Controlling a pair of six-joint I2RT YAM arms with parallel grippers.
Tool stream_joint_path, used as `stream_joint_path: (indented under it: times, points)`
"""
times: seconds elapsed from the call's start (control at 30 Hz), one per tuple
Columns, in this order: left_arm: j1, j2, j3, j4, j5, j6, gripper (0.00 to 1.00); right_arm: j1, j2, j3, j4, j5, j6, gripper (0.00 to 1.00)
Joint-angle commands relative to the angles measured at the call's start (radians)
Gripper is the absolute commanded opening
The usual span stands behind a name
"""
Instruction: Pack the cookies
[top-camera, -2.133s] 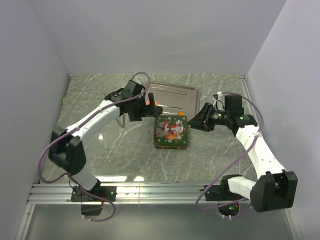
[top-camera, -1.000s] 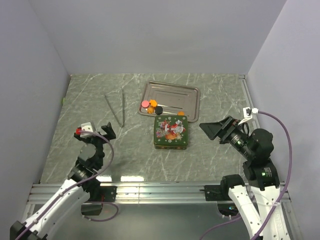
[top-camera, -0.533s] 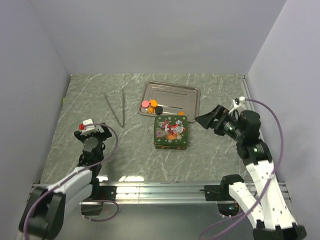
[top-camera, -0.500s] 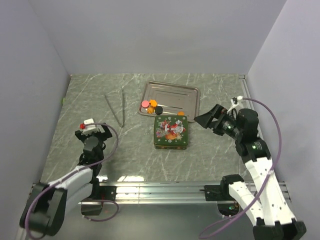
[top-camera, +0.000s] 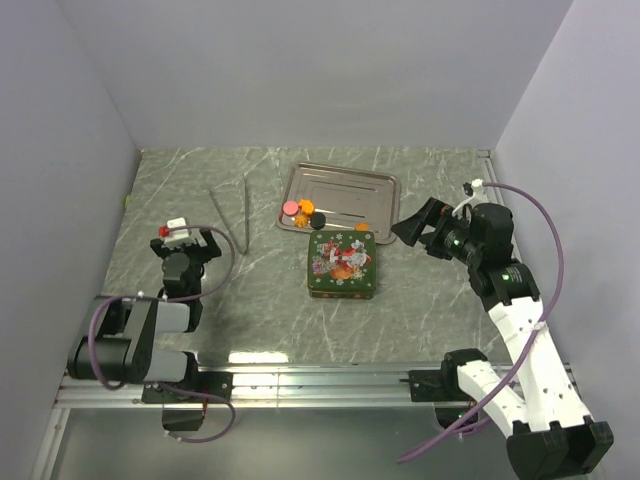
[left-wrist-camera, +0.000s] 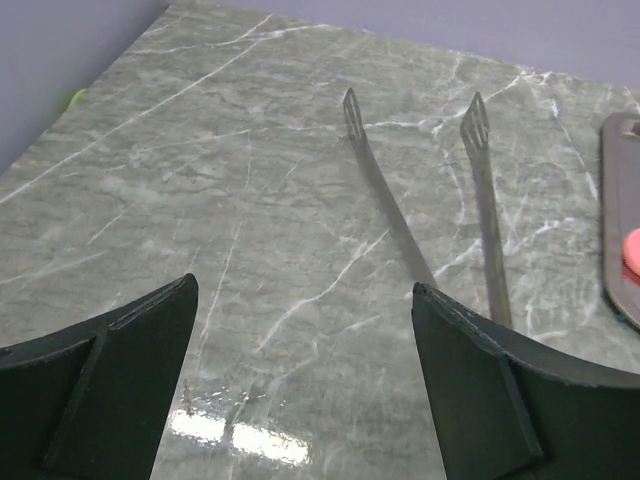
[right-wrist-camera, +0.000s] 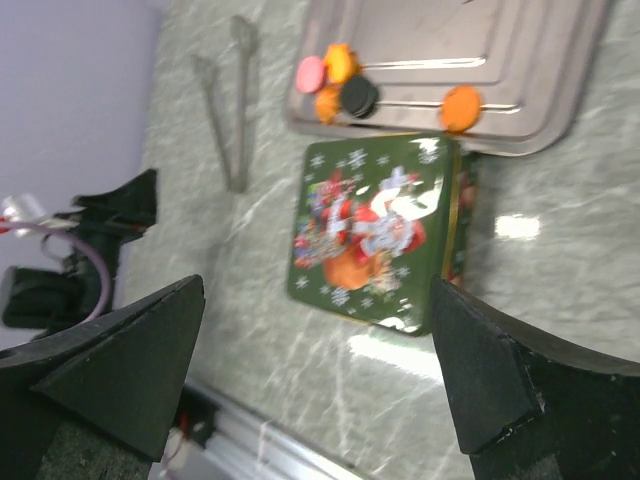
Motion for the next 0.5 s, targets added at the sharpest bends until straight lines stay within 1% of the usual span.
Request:
stream_joint_path:
  times: [0.0, 0.03, 0.07, 0.1, 0.13, 0.17, 0.2, 0.23, 0.3, 0.33, 0.37, 0.4, 0.43, 0.47]
  points:
    - [0.02, 0.096, 0.016, 0.193, 0.067, -0.008, 0.93, 0.005, 0.023, 0.015, 0.016, 0.105, -0.065, 1.0]
    - [0.02, 0.124, 0.013, 0.235, 0.061, -0.002, 0.94, 0.005, 0.019, -0.006, 0.058, 0.137, -0.097, 1.0]
    - [0.02, 0.139, 0.019, 0.243, 0.052, -0.003, 0.95, 0.005, 0.013, -0.021, 0.086, 0.157, -0.116, 1.0]
    - [0.02, 0.123, 0.032, 0.196, 0.046, -0.011, 0.96, 0.005, -0.007, -0.041, 0.111, 0.177, -0.136, 1.0]
    - [0.02, 0.118, 0.053, 0.137, 0.034, -0.022, 0.99, 0.005, -0.019, -0.092, 0.165, 0.233, -0.148, 1.0]
    - [0.02, 0.13, 0.056, 0.157, 0.003, -0.025, 0.99, 0.005, -0.032, -0.126, 0.199, 0.256, -0.147, 1.0]
    - [0.02, 0.139, 0.061, 0.157, 0.001, -0.028, 0.99, 0.003, -0.059, -0.161, 0.23, 0.285, -0.148, 1.0]
    - [0.02, 0.132, 0.067, 0.119, 0.001, -0.032, 0.99, 0.005, -0.073, -0.233, 0.297, 0.336, -0.165, 1.0]
    - [0.02, 0.133, 0.066, 0.135, 0.0, -0.029, 0.99, 0.006, -0.121, -0.311, 0.373, 0.381, -0.179, 1.0]
    - [0.02, 0.13, 0.064, 0.134, 0.0, -0.029, 0.99, 0.005, -0.139, -0.387, 0.452, 0.419, -0.202, 1.0]
    - [0.02, 0.126, 0.062, 0.129, 0.0, -0.032, 1.0, 0.005, -0.157, -0.428, 0.5, 0.462, -0.223, 1.0]
    - [0.02, 0.132, 0.064, 0.128, 0.001, -0.031, 0.99, 0.005, -0.196, -0.466, 0.549, 0.48, -0.245, 1.0]
    - [0.02, 0.133, 0.07, 0.122, 0.003, -0.031, 0.99, 0.005, -0.216, -0.542, 0.653, 0.503, -0.298, 1.0]
    - [0.02, 0.129, 0.067, 0.122, 0.003, -0.031, 0.99, 0.005, -0.234, -0.58, 0.709, 0.525, -0.324, 1.0]
